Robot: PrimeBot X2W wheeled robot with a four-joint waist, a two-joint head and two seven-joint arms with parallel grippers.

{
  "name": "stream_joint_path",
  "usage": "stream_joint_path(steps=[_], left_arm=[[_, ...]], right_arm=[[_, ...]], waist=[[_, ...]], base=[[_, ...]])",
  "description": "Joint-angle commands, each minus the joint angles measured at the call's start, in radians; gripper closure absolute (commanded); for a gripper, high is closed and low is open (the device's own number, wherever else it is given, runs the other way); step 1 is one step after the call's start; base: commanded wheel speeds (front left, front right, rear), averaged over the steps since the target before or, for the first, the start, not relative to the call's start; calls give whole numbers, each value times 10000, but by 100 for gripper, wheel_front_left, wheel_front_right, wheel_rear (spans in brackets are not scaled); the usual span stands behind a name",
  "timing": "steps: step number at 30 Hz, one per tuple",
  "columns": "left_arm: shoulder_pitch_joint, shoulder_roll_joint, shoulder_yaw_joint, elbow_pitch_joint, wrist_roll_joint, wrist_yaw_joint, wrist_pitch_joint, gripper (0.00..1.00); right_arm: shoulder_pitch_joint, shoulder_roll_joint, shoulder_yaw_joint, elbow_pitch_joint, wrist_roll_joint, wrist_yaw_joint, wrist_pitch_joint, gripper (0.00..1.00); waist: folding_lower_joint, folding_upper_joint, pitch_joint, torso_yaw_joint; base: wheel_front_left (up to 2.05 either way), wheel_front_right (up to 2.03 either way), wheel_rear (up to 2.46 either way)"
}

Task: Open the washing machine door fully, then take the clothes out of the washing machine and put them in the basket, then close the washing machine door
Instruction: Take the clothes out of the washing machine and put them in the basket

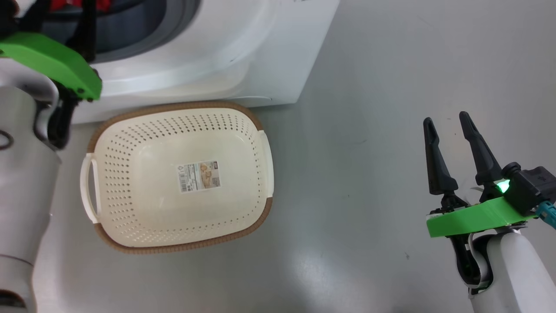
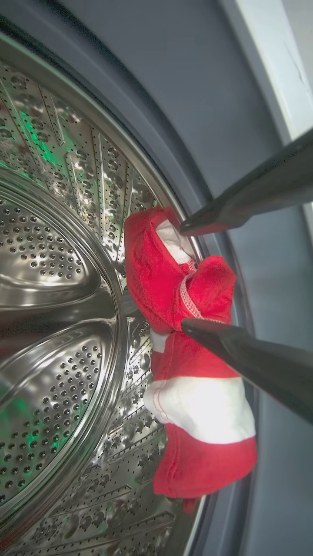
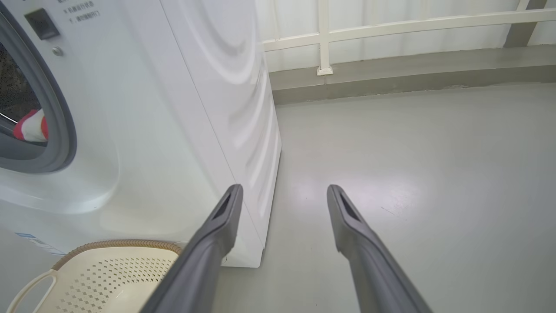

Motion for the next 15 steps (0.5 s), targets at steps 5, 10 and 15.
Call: stream_joint_path(steps=[5,10,15], left_arm=[[-729,812,-219,271,-422,15,108,0],[-1187,1064,-644,617,-792,15,174,0],[-1550,1322,-962,884,-1125,15,101,0]], right_arm=[[-249,50,396,-299,-64,65,-65,0],[-386,52,545,-356,67,65,-65,0],[-467,53,665,-388,163,65,-65,0]], waist=[[0,-1,501,-234],[0,-1,769,-387],[0,-1,986,-536]], base=[[0,0,0],[0,0,0],[0,0,0]])
